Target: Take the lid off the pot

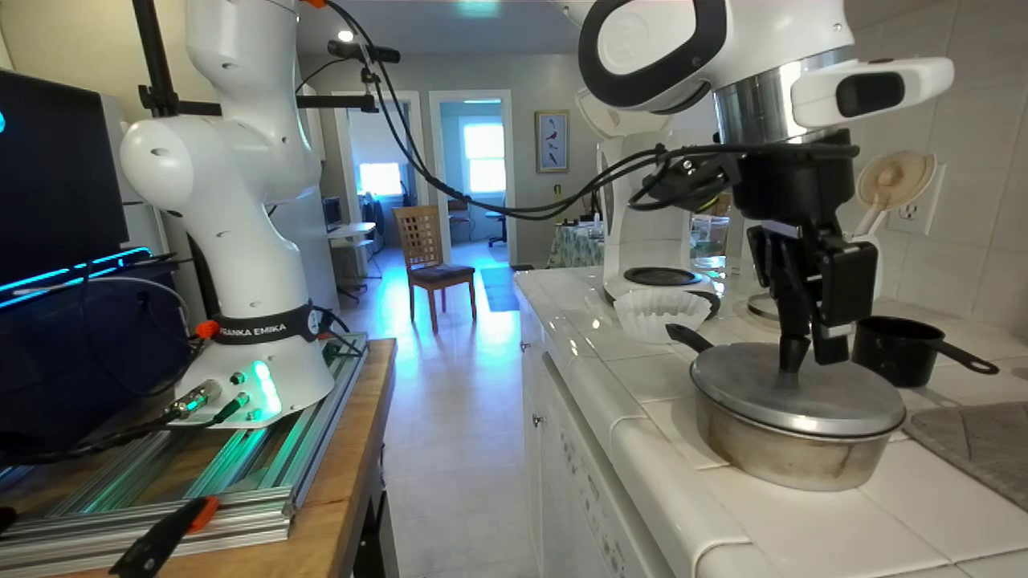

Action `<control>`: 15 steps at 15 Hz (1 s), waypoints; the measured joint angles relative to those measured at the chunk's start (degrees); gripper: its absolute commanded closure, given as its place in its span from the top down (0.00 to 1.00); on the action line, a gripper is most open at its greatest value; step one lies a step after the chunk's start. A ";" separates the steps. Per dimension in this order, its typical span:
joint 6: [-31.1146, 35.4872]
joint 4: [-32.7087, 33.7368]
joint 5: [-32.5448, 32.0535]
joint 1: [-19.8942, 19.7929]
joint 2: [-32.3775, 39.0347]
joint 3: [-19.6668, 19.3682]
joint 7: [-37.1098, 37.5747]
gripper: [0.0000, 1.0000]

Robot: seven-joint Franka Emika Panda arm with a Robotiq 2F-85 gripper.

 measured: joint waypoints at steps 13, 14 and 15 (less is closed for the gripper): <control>-0.05 0.42 0.00 -0.67 0.55 1.07 -0.46 0.02; -0.08 0.43 0.00 -0.68 0.56 1.07 -0.46 0.06; -0.08 0.43 0.00 -0.69 0.57 1.07 -0.46 0.04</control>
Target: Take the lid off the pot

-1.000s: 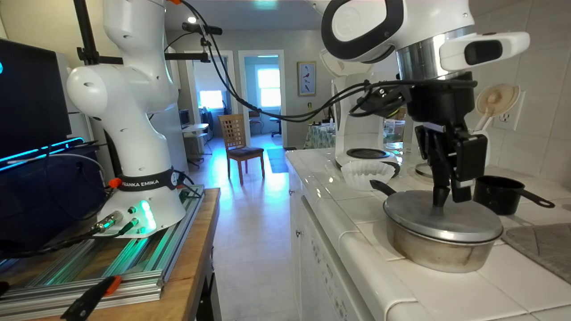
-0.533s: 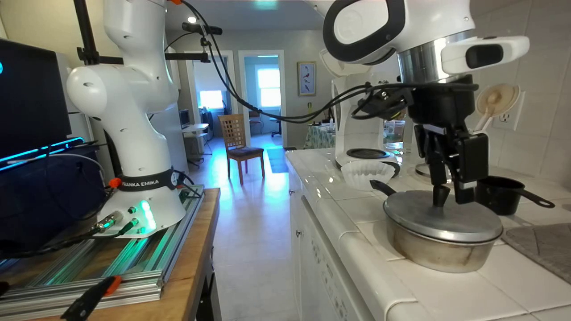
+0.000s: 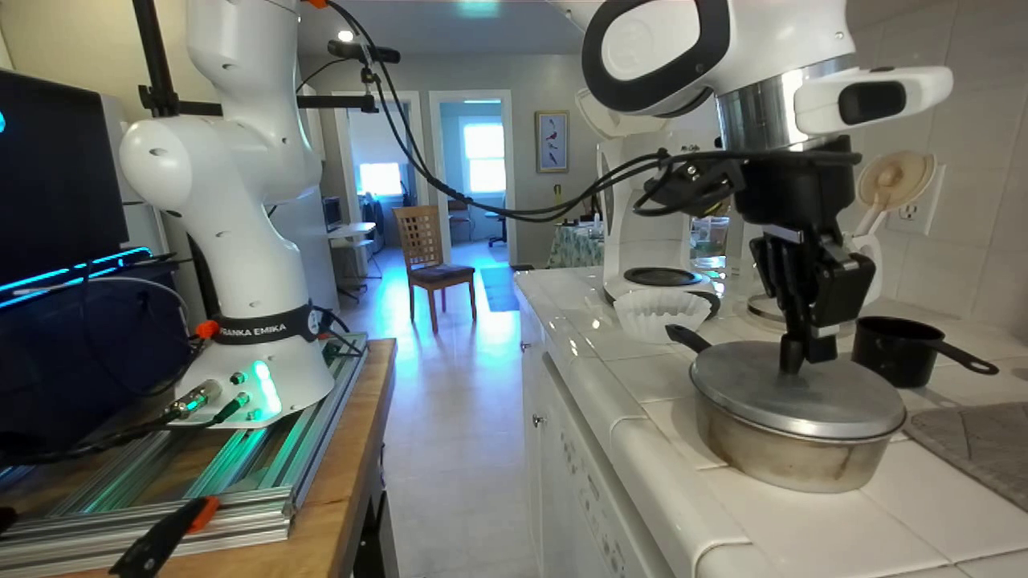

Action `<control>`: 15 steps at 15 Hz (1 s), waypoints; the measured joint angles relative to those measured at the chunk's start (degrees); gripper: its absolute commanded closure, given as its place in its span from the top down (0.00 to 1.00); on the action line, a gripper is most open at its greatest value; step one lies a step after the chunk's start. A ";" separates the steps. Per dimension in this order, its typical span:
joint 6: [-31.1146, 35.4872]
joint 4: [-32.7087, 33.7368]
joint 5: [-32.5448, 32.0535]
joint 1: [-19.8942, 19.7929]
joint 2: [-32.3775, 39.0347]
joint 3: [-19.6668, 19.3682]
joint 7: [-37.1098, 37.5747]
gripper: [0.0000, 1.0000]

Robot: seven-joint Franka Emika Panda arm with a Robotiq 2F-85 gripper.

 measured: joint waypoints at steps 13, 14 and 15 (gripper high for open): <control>0.00 0.16 0.00 -0.16 0.19 -0.40 0.80 0.73; 0.00 0.16 0.00 -0.16 0.19 -0.40 0.90 0.81; -0.21 0.16 0.00 -0.14 0.19 -0.40 0.97 0.89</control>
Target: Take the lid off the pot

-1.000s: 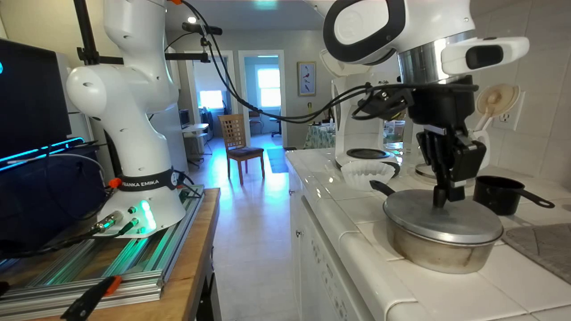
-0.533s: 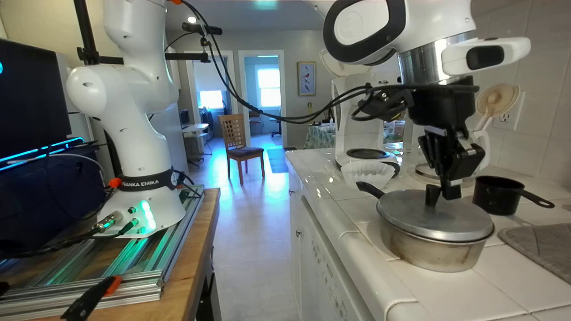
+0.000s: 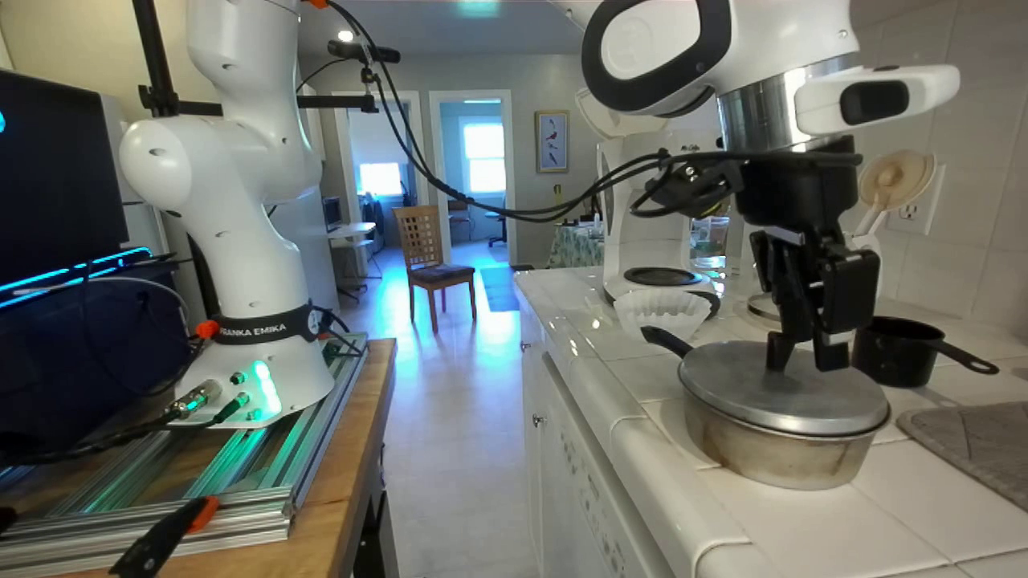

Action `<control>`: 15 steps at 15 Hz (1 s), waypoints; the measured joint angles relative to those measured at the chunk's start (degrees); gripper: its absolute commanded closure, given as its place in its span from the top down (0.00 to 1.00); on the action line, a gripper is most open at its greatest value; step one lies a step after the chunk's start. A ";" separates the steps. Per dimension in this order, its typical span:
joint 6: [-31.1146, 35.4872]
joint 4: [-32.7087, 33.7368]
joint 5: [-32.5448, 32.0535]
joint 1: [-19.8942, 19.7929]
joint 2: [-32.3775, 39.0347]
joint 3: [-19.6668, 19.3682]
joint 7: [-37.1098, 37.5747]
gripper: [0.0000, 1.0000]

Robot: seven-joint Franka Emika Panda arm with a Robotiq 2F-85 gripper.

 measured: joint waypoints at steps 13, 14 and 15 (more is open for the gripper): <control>-3.53 0.00 -0.06 0.75 -0.13 0.04 1.09 0.17; -3.53 0.00 -0.06 0.79 -0.14 0.04 1.29 0.11; -3.53 0.01 -0.07 0.82 -0.15 0.03 1.51 0.05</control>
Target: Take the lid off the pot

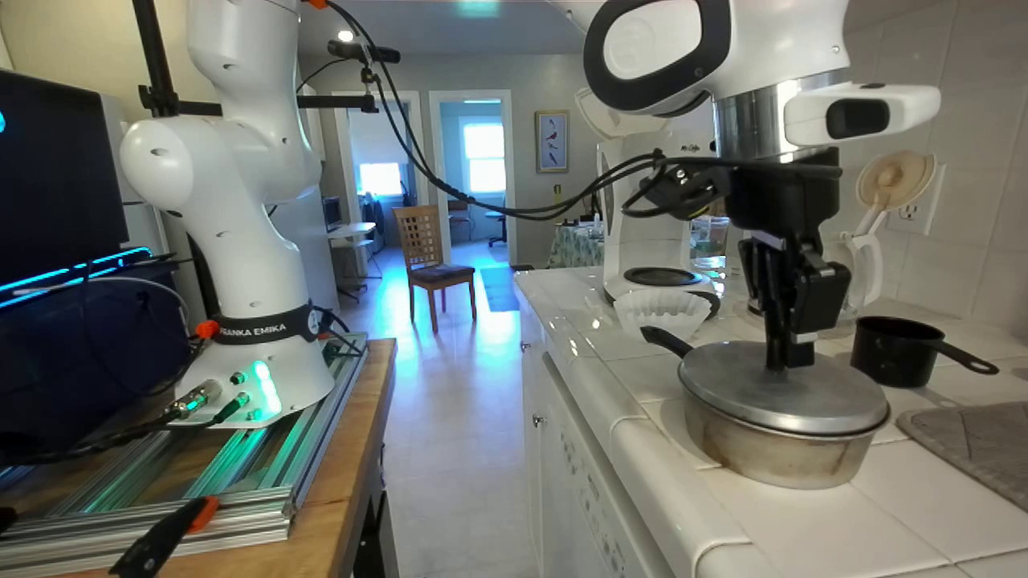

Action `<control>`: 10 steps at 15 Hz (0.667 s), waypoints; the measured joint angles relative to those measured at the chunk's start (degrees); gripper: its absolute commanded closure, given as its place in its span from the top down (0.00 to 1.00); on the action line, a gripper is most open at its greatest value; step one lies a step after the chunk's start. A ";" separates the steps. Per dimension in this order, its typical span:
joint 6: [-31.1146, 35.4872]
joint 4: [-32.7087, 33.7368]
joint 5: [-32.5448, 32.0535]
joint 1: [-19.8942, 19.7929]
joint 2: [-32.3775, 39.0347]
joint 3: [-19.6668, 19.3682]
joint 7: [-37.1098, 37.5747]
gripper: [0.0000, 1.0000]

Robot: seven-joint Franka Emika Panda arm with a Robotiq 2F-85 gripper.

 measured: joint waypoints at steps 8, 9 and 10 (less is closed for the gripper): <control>0.00 0.27 -0.37 0.09 -0.04 -0.18 2.93 0.05; 0.00 0.35 -0.61 0.10 -0.04 -0.22 3.33 0.05; 0.00 0.44 -0.77 0.11 -0.04 -0.27 3.69 0.05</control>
